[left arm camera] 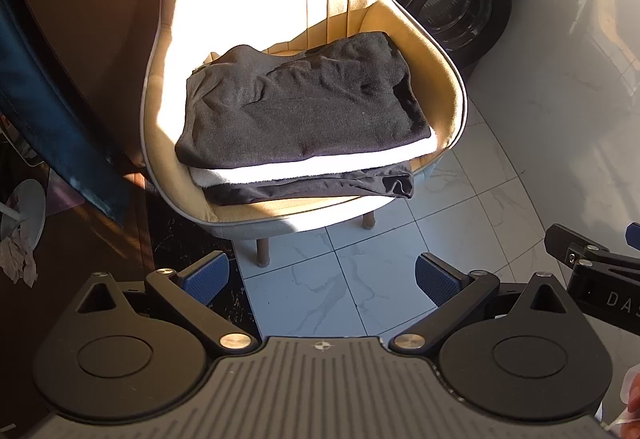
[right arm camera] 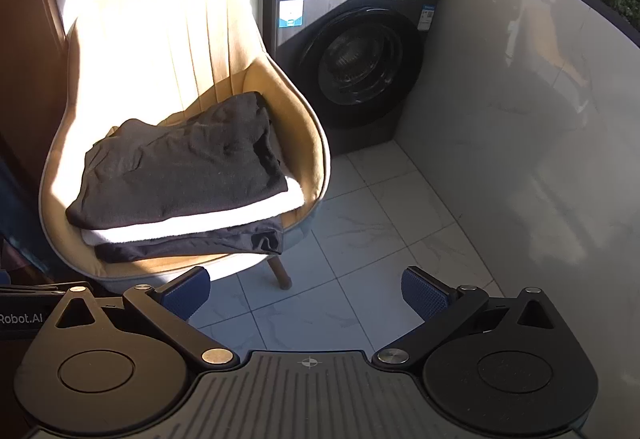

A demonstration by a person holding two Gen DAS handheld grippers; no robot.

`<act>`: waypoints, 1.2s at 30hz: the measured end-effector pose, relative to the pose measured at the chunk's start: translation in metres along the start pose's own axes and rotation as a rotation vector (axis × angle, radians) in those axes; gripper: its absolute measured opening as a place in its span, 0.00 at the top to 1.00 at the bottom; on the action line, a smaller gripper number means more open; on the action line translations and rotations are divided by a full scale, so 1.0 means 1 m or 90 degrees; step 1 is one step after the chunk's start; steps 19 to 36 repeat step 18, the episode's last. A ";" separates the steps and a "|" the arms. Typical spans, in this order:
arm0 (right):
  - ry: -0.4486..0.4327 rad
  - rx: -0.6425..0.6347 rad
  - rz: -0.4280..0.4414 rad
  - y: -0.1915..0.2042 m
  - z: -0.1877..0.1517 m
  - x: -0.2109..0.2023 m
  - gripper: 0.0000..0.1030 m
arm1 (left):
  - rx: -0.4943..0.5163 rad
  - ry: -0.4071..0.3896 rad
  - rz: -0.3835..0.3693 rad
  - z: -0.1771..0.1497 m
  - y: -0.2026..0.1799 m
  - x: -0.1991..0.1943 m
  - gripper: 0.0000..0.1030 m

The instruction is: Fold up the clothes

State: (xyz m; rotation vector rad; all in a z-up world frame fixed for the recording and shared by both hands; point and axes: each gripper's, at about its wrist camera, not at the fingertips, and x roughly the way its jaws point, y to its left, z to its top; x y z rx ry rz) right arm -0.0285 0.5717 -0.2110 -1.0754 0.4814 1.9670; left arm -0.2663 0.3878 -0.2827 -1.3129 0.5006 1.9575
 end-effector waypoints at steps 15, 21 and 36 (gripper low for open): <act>-0.001 0.001 0.007 0.001 0.006 0.003 0.01 | -0.014 -0.001 -0.004 0.003 0.005 -0.001 0.01; 0.000 -0.001 0.008 0.000 0.006 0.003 0.01 | -0.013 -0.006 -0.007 0.004 0.004 -0.002 0.01; 0.000 -0.001 0.008 0.000 0.006 0.003 0.01 | -0.013 -0.006 -0.007 0.004 0.004 -0.002 0.01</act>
